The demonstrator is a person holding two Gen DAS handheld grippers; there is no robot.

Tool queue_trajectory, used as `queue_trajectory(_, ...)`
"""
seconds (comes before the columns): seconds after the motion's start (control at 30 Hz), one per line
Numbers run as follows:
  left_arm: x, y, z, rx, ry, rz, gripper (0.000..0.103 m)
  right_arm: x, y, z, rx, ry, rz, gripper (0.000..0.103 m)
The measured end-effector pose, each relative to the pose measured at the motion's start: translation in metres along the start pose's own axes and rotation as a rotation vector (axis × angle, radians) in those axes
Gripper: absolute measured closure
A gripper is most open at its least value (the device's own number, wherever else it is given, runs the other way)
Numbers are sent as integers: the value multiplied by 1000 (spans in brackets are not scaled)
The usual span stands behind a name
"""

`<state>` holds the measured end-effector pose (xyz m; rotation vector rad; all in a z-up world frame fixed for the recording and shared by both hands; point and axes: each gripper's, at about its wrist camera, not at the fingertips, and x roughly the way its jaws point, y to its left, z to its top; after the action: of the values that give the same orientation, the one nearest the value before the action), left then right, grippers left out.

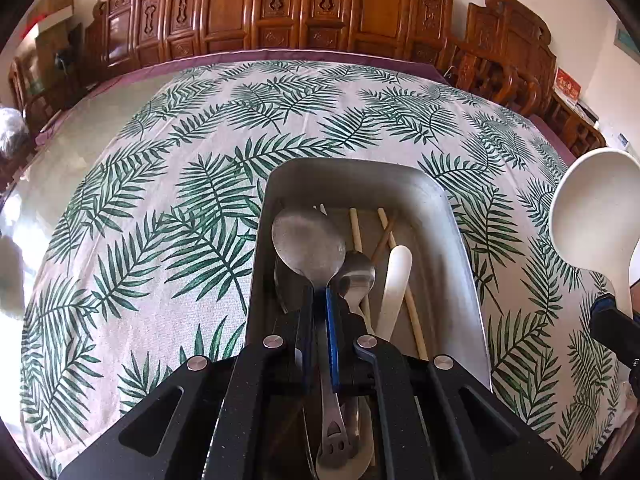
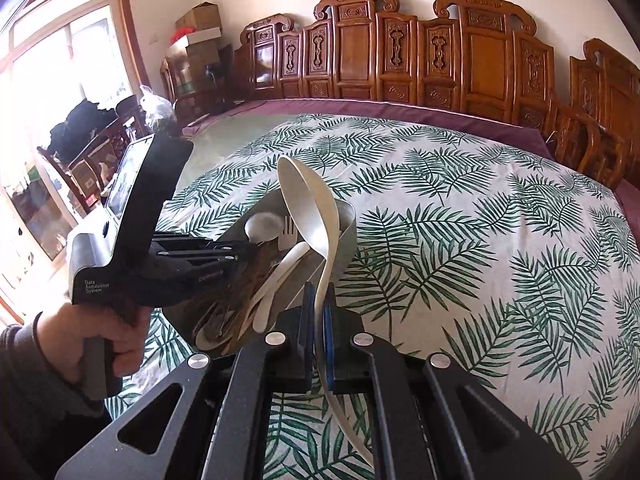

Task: Organize utensils
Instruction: 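Lower the metal spoon into the grey tray with the left tool and open, then lower the white plastic spoon into the grey tray with the right tool and open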

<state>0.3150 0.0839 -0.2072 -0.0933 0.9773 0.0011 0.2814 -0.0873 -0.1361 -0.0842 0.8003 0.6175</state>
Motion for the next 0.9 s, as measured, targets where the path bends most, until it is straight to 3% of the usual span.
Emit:
queue_trajectory(0.13,-7,2,2,-1,-17,-5,95,5,4,2,13,6,5,98)
queue_trajectory(0.23,-13,4,3,-3,-27,-16,80,8,6,3,25,7,12,98)
queue_trajectory(0.33,-23,6,4,5,-52,-11,74,11,12,6,31,5,22,98)
queue_trajectory(0.53,-46,21,7,-5,-106,3,46,21,24,14,48,5,52,98)
queue_trajectory(0.9,-70,54,11,-54,-164,37,16,60,36,28,159,12,124,98)
